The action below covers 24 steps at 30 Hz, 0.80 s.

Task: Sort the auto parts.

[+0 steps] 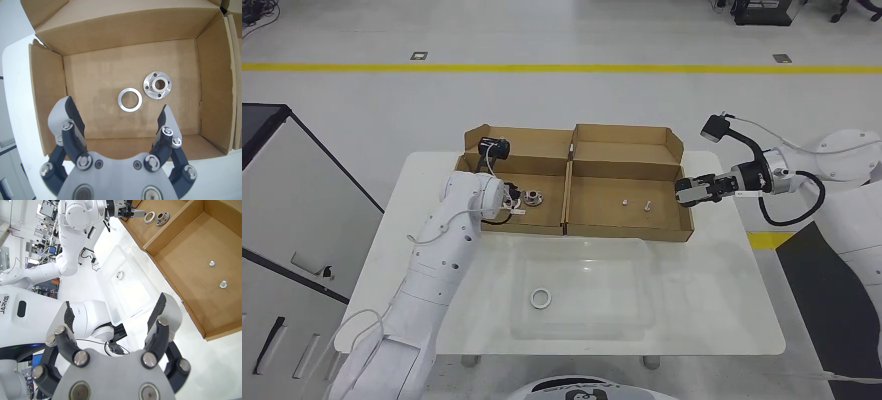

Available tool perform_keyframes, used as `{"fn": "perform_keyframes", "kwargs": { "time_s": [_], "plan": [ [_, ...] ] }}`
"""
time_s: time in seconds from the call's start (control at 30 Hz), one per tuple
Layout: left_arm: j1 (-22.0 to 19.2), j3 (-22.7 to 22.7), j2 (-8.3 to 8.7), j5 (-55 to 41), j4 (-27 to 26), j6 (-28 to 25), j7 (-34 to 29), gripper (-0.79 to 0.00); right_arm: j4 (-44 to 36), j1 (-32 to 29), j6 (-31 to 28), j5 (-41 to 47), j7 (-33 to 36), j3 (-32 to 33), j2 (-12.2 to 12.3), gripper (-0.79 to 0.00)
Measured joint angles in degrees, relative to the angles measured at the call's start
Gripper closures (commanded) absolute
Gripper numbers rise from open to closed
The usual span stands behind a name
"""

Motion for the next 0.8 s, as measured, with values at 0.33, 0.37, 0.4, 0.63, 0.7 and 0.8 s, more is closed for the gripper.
{"fn": "perform_keyframes", "kwargs": {
  "time_s": [0.33,0.37,0.4,0.63,0.7,0.8],
  "plan": [
    [2.29,-1.85,1.31,-0.03,-15.75,-8.53,-18.36,-0.785,0.00,0.00,0.00,0.00,0.00,0.00,0.00,-0.785],
    [2.27,-1.60,1.34,-0.30,-16.96,-9.20,-19.93,-0.785,0.00,0.00,0.00,0.00,0.00,0.00,0.00,-0.785],
    [2.30,-1.22,1.37,-0.53,-17.87,-9.86,-20.85,-0.785,0.00,0.00,0.00,0.00,0.00,0.00,0.00,-0.785],
    [2.83,3.88,1.91,-2.43,-21.34,-12.61,-21.03,-0.785,0.00,0.00,0.00,0.00,0.00,0.00,0.00,-0.785],
    [2.89,5.13,2.20,-2.94,-22.16,-13.07,-21.03,-0.785,0.00,0.00,0.00,0.00,0.00,0.00,0.00,-0.785],
    [2.95,7.01,2.88,-3.44,-23.28,-14.37,-21.04,-0.785,0.00,0.00,0.00,0.00,0.00,0.00,0.00,-0.785]
  ]
}}
